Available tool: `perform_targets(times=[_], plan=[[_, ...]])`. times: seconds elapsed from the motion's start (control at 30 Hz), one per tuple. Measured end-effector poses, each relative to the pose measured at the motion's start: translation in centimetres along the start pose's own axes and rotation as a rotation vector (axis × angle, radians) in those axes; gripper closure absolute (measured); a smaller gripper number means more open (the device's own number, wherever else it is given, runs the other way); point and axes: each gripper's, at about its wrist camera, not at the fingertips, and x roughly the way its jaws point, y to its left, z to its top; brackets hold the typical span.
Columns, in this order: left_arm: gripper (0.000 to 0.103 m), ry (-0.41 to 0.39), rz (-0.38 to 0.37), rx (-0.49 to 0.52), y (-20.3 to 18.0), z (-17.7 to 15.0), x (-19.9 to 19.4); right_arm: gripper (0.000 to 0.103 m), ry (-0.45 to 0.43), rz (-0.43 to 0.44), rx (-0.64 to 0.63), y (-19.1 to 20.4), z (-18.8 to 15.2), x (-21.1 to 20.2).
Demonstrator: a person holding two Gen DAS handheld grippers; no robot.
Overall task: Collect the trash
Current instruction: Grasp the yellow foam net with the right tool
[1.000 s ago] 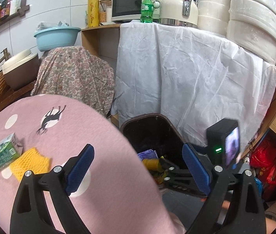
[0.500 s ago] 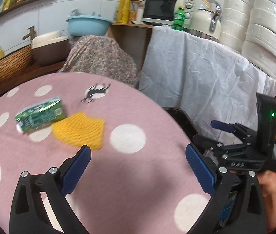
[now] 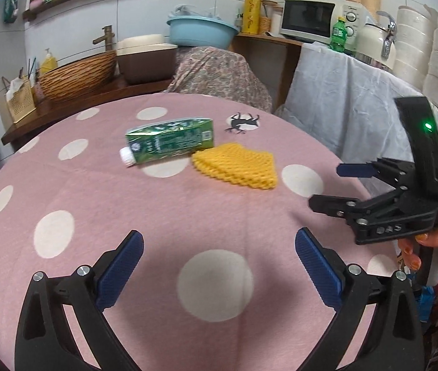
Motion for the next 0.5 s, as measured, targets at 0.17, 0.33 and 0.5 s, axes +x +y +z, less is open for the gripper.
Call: perform_targets(times=[0.17, 0.33, 0.5], plan=[[0.005, -0.001, 0.031, 0.007, 1.7, -0.2, -0.5, 0.012, 0.027, -0.02, -0.056, 2.3, 2.8, 3.2], [0.005, -0.002, 0.039, 0.008, 2.8, -0.5, -0.8, 0.012, 0.058, -0.061, -0.096, 3.2, 4.4, 5.6], [0.005, 0.003, 0.043, 0.017, 3.3, -0.7, -0.6, 0.012, 0.088, -0.06, -0.096, 3.1, 5.6, 7.1]])
